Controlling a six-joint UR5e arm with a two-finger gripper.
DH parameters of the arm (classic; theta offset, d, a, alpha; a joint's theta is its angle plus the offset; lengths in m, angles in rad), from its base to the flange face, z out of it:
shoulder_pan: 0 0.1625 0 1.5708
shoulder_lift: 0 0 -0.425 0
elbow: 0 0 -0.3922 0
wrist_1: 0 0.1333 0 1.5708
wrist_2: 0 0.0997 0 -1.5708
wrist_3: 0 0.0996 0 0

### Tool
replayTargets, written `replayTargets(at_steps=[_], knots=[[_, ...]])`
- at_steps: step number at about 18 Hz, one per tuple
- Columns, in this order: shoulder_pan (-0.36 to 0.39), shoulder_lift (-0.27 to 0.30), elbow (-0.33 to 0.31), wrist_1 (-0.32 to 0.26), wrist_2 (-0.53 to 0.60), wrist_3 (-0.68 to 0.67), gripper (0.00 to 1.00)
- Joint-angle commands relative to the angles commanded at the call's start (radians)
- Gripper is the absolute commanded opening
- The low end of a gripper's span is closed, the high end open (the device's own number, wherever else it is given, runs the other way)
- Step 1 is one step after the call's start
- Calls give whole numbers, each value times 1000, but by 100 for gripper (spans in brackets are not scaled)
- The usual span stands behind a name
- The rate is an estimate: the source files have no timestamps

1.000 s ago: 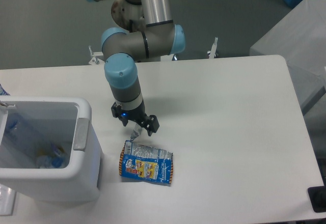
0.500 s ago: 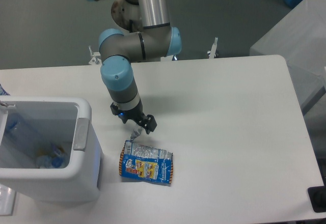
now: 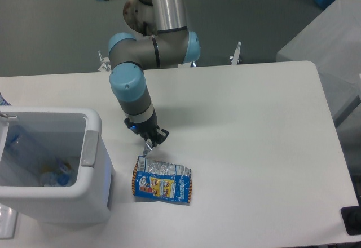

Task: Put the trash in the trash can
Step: 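Pinch the edge of the blue snack wrapper and lift it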

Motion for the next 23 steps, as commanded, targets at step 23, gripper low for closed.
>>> replayTargets(at_steps=[23], knots=[[129,5,345,3,-261,-388,8]])
